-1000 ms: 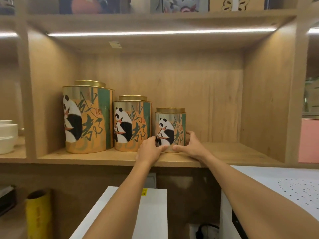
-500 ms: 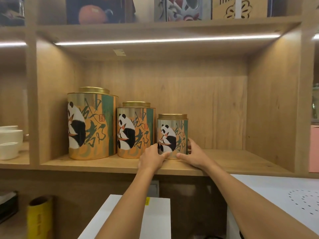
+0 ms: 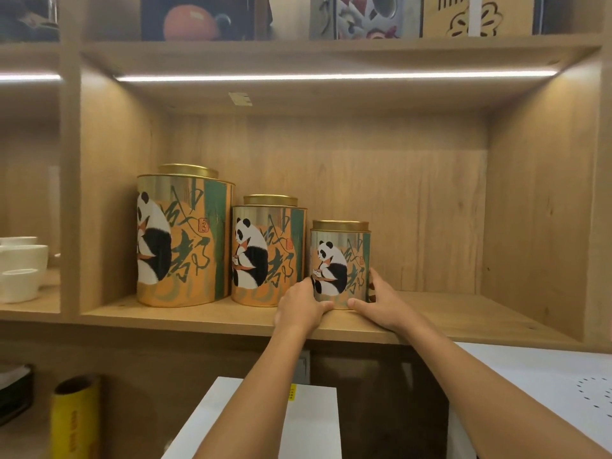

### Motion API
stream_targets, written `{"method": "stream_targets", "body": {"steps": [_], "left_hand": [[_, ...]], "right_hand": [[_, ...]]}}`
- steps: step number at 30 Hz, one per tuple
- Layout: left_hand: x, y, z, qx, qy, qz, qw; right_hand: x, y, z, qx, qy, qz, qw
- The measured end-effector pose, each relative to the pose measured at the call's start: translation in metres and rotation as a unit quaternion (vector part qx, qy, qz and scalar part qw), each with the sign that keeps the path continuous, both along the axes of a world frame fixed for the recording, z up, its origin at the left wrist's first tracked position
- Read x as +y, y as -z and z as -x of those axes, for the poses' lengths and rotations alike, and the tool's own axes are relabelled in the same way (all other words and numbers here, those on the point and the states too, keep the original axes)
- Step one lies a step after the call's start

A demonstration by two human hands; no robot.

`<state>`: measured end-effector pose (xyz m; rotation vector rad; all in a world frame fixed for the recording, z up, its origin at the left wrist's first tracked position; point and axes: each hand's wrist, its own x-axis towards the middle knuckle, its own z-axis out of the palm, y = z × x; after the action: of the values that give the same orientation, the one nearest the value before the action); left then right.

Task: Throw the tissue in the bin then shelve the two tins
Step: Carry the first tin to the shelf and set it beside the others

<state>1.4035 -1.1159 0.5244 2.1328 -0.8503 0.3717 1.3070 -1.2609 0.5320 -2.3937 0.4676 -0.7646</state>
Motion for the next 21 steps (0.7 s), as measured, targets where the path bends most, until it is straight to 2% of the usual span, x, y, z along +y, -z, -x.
{"method": "stream_targets", "body": {"steps": [7, 11, 13, 15, 17, 19, 21], "left_hand": [[-0.007, 0.004, -0.008, -0.005, -0.018, 0.002, 1.0], [-0.003, 0.003, -0.009, 0.014, 0.013, 0.015, 1.0], [0.006, 0.0, -0.005, 0.015, 0.026, -0.011, 0.999], [0.017, -0.001, 0.007, 0.005, 0.019, -0.082, 0.996], [0.029, -0.004, 0.03, -0.021, 0.002, -0.199, 0.98], [0.046, -0.016, 0.061, -0.059, 0.017, -0.316, 0.947], [0.062, -0.03, 0.093, -0.088, 0.079, -0.407, 0.906]], "right_hand": [[-0.001, 0.001, -0.002, 0.013, 0.049, 0.004, 0.999], [0.018, 0.002, 0.008, 0.103, 0.122, 0.075, 0.984], [0.039, 0.001, 0.027, 0.172, 0.142, 0.118, 0.968], [0.062, -0.005, 0.051, 0.224, 0.147, 0.124, 0.955], [0.092, -0.016, 0.08, 0.275, 0.141, 0.134, 0.942], [0.13, -0.03, 0.114, 0.301, 0.117, 0.154, 0.934], [0.172, -0.039, 0.16, 0.285, 0.085, 0.192, 0.935]]}}
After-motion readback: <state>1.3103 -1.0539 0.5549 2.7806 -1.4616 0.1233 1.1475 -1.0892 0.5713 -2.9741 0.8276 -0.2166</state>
